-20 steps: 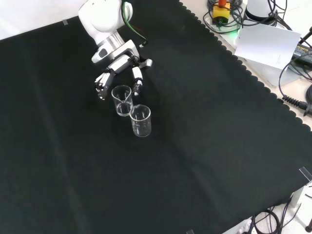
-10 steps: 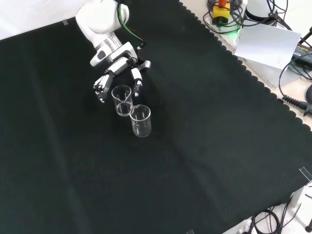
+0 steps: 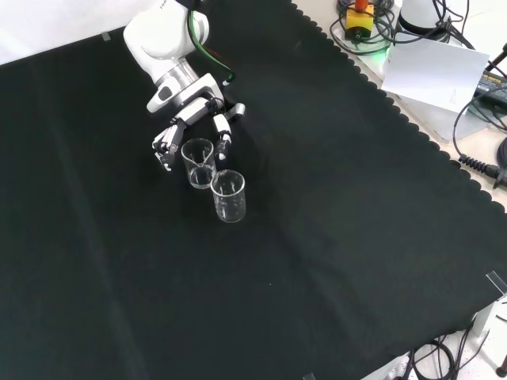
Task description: Pick up the beaker on the right.
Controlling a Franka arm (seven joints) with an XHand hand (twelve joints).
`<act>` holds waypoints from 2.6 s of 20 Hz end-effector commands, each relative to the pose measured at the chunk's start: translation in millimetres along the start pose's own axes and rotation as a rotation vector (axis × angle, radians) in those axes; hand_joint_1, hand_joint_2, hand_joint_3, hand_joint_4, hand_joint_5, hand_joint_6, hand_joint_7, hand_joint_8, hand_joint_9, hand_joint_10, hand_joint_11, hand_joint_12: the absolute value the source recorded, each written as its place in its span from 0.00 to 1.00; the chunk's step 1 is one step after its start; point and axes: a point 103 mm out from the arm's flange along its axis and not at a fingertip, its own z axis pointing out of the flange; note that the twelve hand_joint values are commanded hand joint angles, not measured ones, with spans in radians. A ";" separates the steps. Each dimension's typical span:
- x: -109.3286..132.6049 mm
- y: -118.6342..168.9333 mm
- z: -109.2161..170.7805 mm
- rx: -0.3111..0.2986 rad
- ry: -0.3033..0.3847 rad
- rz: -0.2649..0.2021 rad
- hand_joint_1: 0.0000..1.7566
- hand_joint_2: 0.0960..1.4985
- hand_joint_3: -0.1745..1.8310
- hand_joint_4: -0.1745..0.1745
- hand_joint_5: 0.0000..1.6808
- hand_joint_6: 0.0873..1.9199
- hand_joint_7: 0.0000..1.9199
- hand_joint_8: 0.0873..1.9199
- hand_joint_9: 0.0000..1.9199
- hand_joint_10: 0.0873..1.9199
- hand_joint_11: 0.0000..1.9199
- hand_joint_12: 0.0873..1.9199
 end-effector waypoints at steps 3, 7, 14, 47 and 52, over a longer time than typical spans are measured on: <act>-0.8 1.7 2.4 -0.015 0.001 -0.001 0.54 0.27 0.42 0.38 0.34 0.00 0.20 0.33 0.25 0.30 0.00 0.72; -4.4 1.5 3.7 -0.019 0.012 0.004 0.55 0.27 0.42 0.38 0.35 0.01 0.20 0.33 0.26 0.29 0.00 0.72; -4.9 2.4 6.6 -0.038 0.019 0.007 0.55 0.28 0.41 0.38 0.32 0.09 0.21 0.32 0.27 0.27 0.01 0.71; 14.4 16.7 -19.3 -0.143 -0.016 0.055 0.82 0.38 0.40 0.00 0.71 0.35 0.74 0.22 0.77 0.08 0.57 0.43; 28.1 17.0 -40.6 -0.093 -0.132 0.014 0.81 0.54 0.20 0.00 0.74 0.25 0.67 0.28 0.72 0.14 0.57 0.41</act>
